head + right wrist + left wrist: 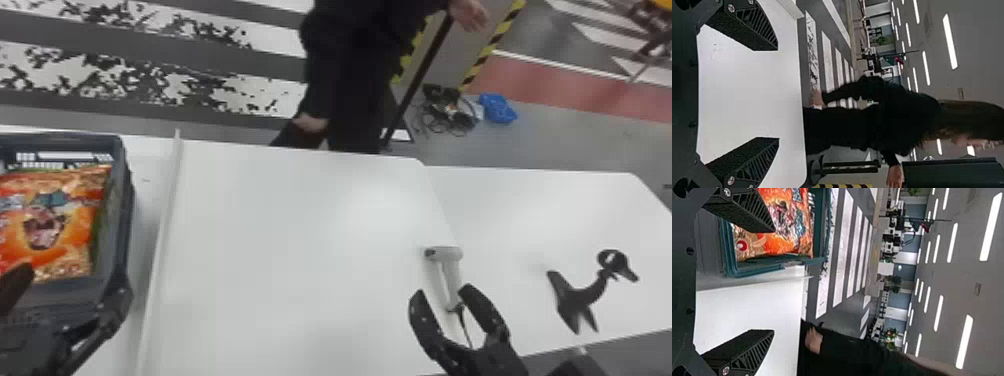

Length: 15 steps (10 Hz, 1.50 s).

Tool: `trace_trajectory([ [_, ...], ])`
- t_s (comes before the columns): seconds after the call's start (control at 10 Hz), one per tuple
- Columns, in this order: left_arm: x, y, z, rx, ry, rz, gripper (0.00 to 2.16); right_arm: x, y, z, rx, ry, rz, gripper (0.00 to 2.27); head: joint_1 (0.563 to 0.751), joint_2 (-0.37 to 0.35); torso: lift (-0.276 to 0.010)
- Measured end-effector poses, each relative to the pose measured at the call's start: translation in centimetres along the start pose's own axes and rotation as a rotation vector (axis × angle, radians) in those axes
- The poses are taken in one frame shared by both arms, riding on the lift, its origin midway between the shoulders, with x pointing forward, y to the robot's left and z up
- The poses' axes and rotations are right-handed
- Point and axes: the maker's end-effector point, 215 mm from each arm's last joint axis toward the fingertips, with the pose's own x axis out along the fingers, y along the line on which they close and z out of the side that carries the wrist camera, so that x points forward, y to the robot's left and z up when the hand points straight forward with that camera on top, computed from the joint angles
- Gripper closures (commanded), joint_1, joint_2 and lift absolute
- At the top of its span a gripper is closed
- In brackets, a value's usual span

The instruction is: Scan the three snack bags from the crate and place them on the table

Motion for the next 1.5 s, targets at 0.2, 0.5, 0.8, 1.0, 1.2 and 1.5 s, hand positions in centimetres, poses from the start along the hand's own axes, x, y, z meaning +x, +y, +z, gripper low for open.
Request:
trace_trajectory([
  [0.2,1.4,2.9,0.8,-0.019,0.027,0.056,0.09,1.0,0.3,-0.6,-0.003,0.027,0.022,0.11,0.695,-0.224,-0.037],
  [0.5,4.3,6.0,1.2,-0.048,0.088,0.121,0.08,1.8,0.3,-1.4,-0.004,0.059,0.04,0.11,0.695,-0.148,-0.037],
  [0.8,7.5,6.8,0.6,-0.06,0.19,0.134,0.08,1.5,0.2,-1.4,-0.006,0.06,0.04,0.11,0.695,-0.137,-0.037],
  [1.0,9.1,7.2,0.1,-0.059,0.239,0.14,0.08,1.3,-0.3,-1.4,-0.007,0.061,0.036,0.11,0.695,-0.141,-0.037],
  [1.2,10.1,7.7,-0.5,-0.058,0.277,0.159,0.08,1.1,-0.9,-1.4,-0.008,0.06,0.027,0.11,0.695,-0.144,-0.037],
  [1.5,10.6,9.4,-3.2,-0.072,0.369,0.181,0.08,1.0,-1.1,-1.3,-0.007,0.058,0.024,0.11,0.695,-0.13,-0.037],
])
